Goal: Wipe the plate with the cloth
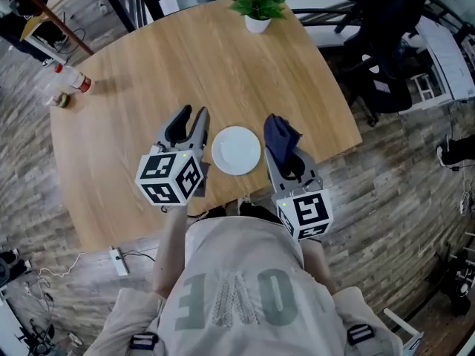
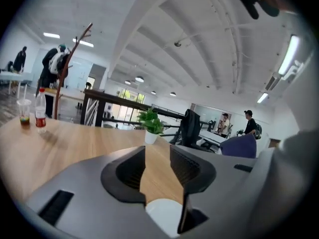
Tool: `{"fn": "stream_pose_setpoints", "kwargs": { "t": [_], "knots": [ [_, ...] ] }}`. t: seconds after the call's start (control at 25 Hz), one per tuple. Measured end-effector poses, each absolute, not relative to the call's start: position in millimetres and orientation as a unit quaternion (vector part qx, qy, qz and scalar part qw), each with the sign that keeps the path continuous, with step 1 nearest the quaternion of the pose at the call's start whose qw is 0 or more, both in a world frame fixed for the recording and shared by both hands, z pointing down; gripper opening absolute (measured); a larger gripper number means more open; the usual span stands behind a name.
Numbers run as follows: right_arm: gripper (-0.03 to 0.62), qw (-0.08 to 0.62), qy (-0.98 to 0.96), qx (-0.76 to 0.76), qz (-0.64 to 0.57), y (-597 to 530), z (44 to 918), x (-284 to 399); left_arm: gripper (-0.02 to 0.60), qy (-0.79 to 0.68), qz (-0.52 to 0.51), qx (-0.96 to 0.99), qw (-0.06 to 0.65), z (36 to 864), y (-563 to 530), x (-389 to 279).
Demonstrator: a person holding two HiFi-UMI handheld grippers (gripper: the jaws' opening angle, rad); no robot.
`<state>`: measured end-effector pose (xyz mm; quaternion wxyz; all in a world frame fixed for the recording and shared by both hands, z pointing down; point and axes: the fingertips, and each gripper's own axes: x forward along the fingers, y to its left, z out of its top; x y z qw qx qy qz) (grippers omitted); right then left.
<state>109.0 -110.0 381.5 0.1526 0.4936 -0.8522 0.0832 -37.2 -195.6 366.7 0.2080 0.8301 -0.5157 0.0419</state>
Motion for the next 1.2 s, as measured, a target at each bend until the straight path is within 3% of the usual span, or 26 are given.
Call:
{"fn": "stream_pose_setpoints", "kwargs": {
  "t": [0.12,0.28,0.36,0.52,0.72,1.2],
  "knots": [
    [0.061,0.152,-0.851,0.495,0.090,-109,382,107,0.191,-0.474,0.041,0.819,0.321,408,-191,-33],
    [0.061,0.159,-0.851,0.490,0.097,-107,390,103,0.199,-0.422,0.028,0.773,0.473,474,-169,-29],
    [0.061,0.163,-0.851,0.489,0.102,-105,393,102,0.199,-0.419,0.047,0.750,0.509,505,-158,-31],
    [0.061,0.192,-0.848,0.485,0.097,-104,403,100,0.199,-0.421,0.133,0.730,0.521,556,-138,-33],
    [0.061,0.208,-0.847,0.480,0.093,-102,408,100,0.199,-0.409,0.131,0.702,0.568,580,-128,-28],
    [0.061,0.206,-0.837,0.498,0.096,-115,410,111,0.197,-0.393,0.161,0.697,0.578,593,-124,-24]
  ]
}}
